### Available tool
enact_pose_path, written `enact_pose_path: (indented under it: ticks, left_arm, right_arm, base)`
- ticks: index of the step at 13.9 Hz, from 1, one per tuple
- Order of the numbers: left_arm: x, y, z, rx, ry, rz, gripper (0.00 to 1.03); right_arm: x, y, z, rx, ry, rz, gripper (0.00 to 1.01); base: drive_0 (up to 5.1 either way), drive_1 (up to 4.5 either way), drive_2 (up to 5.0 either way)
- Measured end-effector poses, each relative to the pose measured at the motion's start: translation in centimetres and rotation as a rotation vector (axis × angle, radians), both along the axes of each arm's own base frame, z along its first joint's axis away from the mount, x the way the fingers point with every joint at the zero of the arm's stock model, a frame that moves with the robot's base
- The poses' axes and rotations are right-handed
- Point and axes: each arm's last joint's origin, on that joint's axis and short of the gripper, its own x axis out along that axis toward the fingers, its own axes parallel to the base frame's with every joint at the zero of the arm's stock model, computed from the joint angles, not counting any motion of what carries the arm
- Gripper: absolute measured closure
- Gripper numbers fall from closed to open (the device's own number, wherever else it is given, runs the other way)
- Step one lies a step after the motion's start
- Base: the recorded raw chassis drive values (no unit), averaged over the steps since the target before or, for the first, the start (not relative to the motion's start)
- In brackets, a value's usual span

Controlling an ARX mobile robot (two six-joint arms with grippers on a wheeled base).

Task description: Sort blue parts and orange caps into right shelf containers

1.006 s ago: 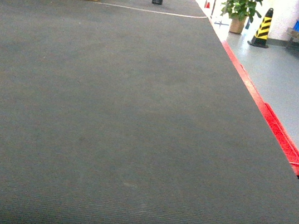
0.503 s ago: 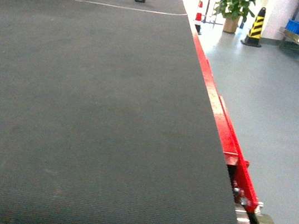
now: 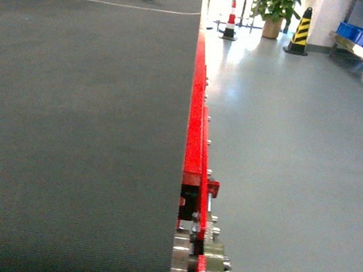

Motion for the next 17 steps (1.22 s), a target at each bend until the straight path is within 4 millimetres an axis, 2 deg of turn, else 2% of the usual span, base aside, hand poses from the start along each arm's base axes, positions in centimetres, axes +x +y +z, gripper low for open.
enact_pose_path:
  ticks: [17]
  left_arm:
    - [0.00, 0.01, 0.01, 0.000, -0.001, 0.000, 0.59]
  right_arm:
    - [0.01, 0.01, 0.02, 0.000, -0.002, -0.001, 0.58]
  base:
    - [0.0, 0.00, 0.0]
